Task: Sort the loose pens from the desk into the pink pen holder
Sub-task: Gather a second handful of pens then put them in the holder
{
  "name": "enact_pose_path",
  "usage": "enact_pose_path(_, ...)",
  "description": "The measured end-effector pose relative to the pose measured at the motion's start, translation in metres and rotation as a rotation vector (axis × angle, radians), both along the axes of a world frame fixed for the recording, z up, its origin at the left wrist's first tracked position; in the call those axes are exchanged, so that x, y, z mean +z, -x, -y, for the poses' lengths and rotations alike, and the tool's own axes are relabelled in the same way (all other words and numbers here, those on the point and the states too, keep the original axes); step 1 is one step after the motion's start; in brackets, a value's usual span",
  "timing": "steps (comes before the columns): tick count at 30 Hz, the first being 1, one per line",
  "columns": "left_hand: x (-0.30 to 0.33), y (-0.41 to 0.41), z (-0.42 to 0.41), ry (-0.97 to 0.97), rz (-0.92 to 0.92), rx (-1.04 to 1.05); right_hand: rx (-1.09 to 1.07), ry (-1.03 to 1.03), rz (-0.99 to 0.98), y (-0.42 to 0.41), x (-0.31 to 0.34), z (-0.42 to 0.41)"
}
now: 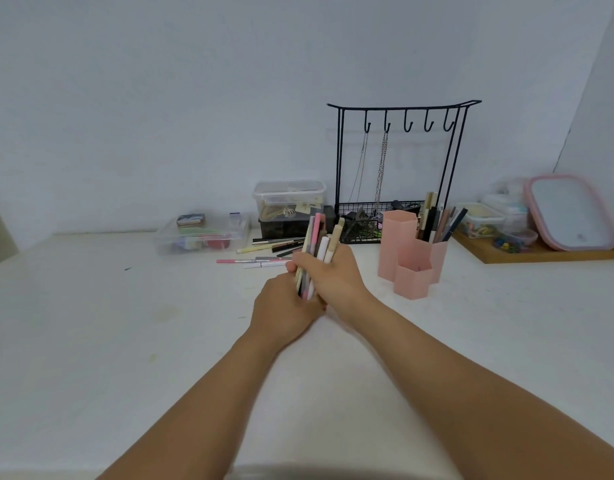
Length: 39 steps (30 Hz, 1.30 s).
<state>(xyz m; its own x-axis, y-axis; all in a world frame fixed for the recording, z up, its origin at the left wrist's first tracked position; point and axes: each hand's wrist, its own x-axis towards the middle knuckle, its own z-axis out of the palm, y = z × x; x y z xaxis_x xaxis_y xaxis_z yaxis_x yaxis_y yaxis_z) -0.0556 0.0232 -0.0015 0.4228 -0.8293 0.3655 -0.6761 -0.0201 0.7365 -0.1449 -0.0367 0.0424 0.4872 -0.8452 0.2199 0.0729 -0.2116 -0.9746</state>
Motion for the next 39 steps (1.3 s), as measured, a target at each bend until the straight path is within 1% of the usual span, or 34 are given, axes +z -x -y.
enact_pose_path(2,-0.002,-0.001,0.000,0.008,-0.028,-0.031,-0.088,0.024,0.026,0.007,0.004,0.008)
enact_pose_path(5,-0.006,-0.006,0.004,-0.050,-0.059,0.025,-0.196,0.144,-0.101,0.023,0.006,0.024)
enact_pose_path(7,-0.007,-0.009,0.005,-0.054,-0.105,0.032,-0.171,0.111,-0.137,0.031,-0.001,0.029)
enact_pose_path(9,-0.006,-0.011,0.005,-0.047,-0.116,0.028,-0.145,0.058,-0.117,0.033,-0.004,0.029)
enact_pose_path(11,-0.006,-0.011,0.005,-0.049,-0.111,0.029,-0.174,0.105,-0.126,0.036,0.003,0.031)
enact_pose_path(13,-0.007,-0.013,0.006,-0.035,-0.126,0.037,-0.293,0.280,-0.240,0.045,0.017,0.039)
enact_pose_path(15,-0.006,-0.014,0.006,-0.023,-0.138,0.051,-0.452,0.489,-0.464,0.061,0.028,0.050)
enact_pose_path(17,-0.007,-0.015,0.006,-0.019,-0.135,0.059,-0.554,0.594,-0.688,0.076,0.034,0.057)
enact_pose_path(19,-0.007,-0.016,0.006,-0.016,-0.135,0.062,-0.554,0.590,-0.842,0.085,0.035,0.058)
enact_pose_path(20,-0.006,-0.016,0.006,-0.012,-0.138,0.064,-0.539,0.561,-0.884,0.086,0.034,0.057)
enact_pose_path(22,-0.007,-0.017,0.007,-0.007,-0.148,0.067,-0.503,0.502,-0.944,0.084,0.030,0.055)
enact_pose_path(24,-0.007,-0.016,0.006,-0.012,-0.154,0.074,-0.450,0.499,-0.980,0.082,0.026,0.053)
enact_pose_path(27,-0.006,-0.017,0.006,-0.015,-0.156,0.079,-0.353,0.467,-0.952,0.079,0.029,0.044)
enact_pose_path(30,-0.007,-0.018,0.007,-0.007,-0.171,0.076,-0.210,0.435,-0.914,0.074,0.036,0.028)
enact_pose_path(32,-0.008,-0.019,0.007,0.004,-0.180,0.073,-0.128,0.383,-0.866,0.072,0.041,0.017)
enact_pose_path(34,-0.008,-0.019,0.007,0.011,-0.192,0.074,-0.116,0.327,-0.798,0.077,0.049,0.011)
enact_pose_path(36,-0.008,-0.020,0.007,0.015,-0.196,0.079,-0.150,0.249,-0.641,0.087,0.060,0.011)
enact_pose_path(39,-0.008,-0.021,0.007,0.021,-0.207,0.078,-0.105,0.137,-0.244,0.094,0.080,0.012)
